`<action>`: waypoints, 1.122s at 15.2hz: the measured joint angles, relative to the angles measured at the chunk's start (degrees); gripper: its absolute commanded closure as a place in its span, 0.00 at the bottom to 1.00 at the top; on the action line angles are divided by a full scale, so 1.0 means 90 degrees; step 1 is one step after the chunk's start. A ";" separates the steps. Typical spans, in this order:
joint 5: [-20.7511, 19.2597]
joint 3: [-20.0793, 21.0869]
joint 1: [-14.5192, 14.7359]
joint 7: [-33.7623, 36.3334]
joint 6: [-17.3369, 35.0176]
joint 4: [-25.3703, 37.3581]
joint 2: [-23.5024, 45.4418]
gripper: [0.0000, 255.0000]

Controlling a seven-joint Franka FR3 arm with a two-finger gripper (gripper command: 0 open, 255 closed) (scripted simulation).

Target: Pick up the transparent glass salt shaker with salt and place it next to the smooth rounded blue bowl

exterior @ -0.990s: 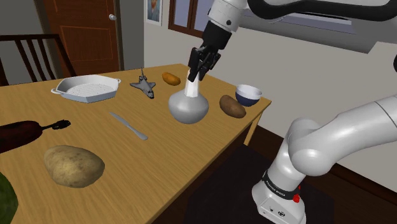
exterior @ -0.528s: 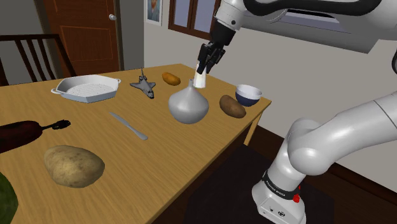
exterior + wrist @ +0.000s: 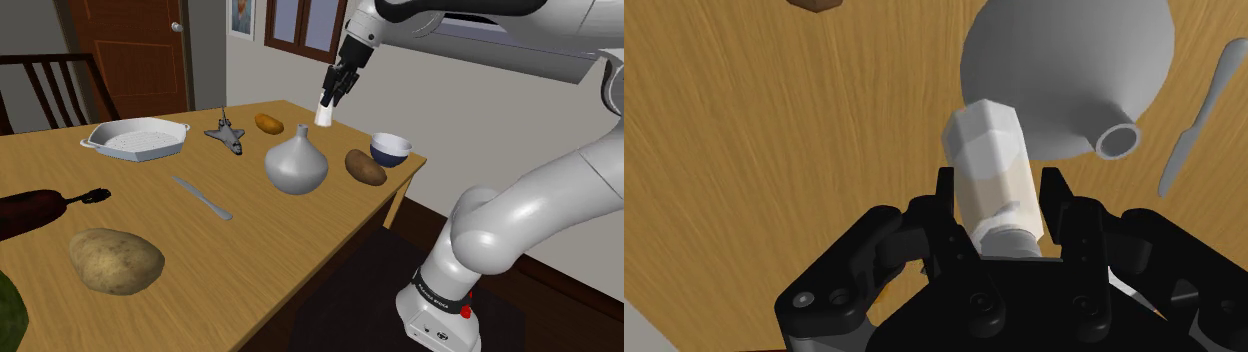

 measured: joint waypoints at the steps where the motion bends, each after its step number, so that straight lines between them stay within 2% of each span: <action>1: -0.0010 -0.0117 -0.0025 -0.0140 -0.0009 0.0120 0.0124 1.00; 10: 0.0134 -0.1286 -0.0248 -0.1588 -0.0184 0.1340 0.1342 1.00; 17: 0.0723 -0.2125 -0.0460 -0.2757 -0.0540 0.2781 0.2715 1.00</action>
